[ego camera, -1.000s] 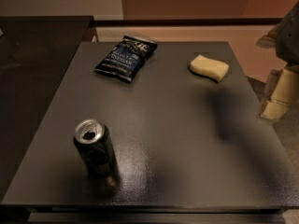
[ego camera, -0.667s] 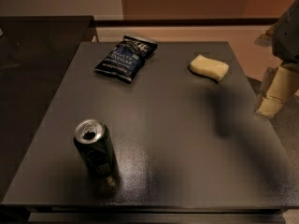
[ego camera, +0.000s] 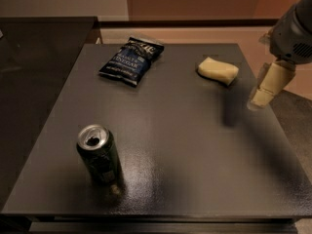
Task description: Pick sponge
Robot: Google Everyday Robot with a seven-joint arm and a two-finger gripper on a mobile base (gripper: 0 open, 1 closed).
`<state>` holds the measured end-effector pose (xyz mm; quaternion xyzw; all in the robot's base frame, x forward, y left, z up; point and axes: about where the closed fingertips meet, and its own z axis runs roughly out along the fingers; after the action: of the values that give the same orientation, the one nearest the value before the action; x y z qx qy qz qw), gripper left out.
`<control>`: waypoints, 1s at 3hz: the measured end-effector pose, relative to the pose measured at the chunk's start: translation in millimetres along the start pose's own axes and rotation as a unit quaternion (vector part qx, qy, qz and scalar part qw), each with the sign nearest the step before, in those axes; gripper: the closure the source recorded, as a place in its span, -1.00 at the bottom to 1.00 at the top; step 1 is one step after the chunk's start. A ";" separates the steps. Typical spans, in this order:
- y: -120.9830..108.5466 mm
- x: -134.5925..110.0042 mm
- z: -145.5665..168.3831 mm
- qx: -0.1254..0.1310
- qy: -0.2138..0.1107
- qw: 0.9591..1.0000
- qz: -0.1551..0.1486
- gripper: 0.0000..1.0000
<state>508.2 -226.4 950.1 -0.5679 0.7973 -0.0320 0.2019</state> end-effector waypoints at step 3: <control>-103.5 -8.0 58.6 0.038 -0.069 0.992 0.100 -1.00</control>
Offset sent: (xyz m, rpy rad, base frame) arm 0.1360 -0.0247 -0.0166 0.1922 -0.1226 -0.1861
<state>623.7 -245.1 927.7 -0.4780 0.8325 -0.0023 0.2801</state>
